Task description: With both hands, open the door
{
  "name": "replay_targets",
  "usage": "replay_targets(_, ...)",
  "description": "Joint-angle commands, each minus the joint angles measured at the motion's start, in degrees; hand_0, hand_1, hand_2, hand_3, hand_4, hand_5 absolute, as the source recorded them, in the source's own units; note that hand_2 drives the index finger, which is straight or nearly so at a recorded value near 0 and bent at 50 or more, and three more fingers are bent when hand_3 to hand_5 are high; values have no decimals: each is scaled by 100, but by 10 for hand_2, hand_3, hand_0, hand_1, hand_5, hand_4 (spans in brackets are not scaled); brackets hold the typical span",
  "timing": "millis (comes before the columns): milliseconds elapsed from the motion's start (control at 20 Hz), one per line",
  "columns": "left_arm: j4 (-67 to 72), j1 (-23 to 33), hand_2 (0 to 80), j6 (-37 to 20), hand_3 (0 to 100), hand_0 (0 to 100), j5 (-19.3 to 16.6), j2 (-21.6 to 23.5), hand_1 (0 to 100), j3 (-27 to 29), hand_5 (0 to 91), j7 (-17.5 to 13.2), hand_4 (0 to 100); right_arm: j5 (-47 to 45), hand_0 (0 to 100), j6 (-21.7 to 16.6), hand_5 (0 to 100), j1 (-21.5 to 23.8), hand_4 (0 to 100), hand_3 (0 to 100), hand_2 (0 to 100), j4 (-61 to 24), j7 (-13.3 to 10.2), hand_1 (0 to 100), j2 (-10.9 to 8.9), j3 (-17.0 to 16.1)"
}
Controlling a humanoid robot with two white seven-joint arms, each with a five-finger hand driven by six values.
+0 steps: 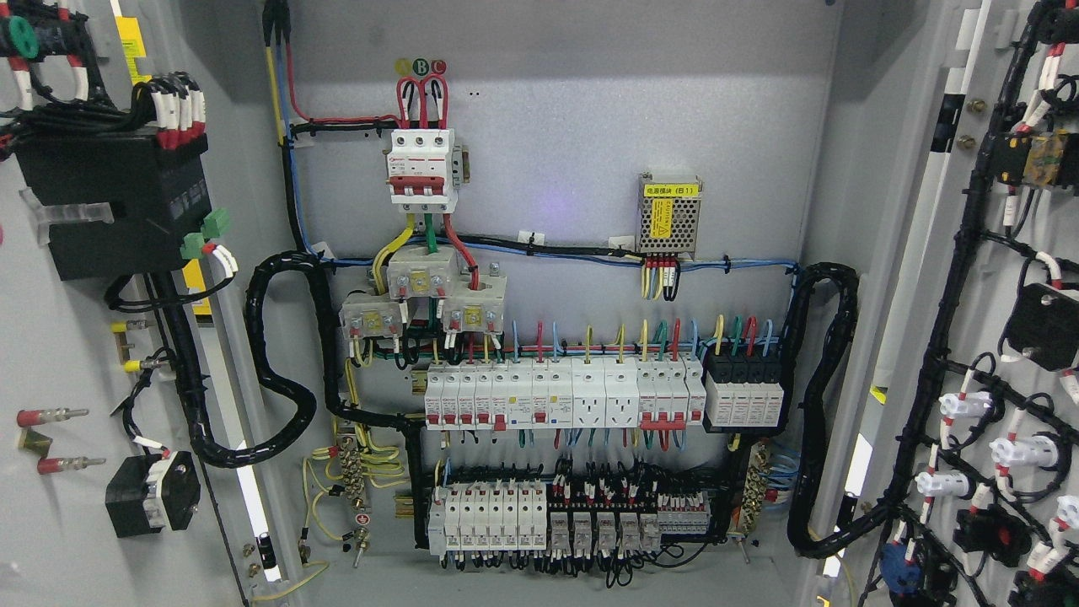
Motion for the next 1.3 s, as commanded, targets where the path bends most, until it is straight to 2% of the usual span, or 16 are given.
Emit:
replay_targets(0, 2, 0, 0, 2, 17, 0, 0, -4, 0, -1, 0, 1, 0, -7, 223, -12, 0, -203, 0, 0, 0, 202, -253, 0, 81, 366)
replay_targets(200, 2, 0, 0, 2, 17, 0, 0, -4, 0, -1, 0, 1, 0, -16, 223, -12, 0, -379, 0, 0, 0, 308, -473, 0, 90, 366)
replay_targets(901, 2, 0, 0, 2, 18, 0, 0, -4, 0, -1, 0, 1, 0, -33, 224, -47, 0, -643, 0, 0, 0, 361, -456, 0, 116, 533)
replay_targets(1101, 2, 0, 0, 2, 18, 0, 0, 5, 0, -1, 0, 1, 0, -16, 224, -21, 0, -547, 0, 0, 0, 370, -447, 0, 108, 367)
replay_targets(1251, 2, 0, 0, 2, 18, 0, 0, -4, 0, -1, 0, 1, 0, -33, 224, -3, 0, -222, 0, 0, 0, 343, -447, 0, 46, 86)
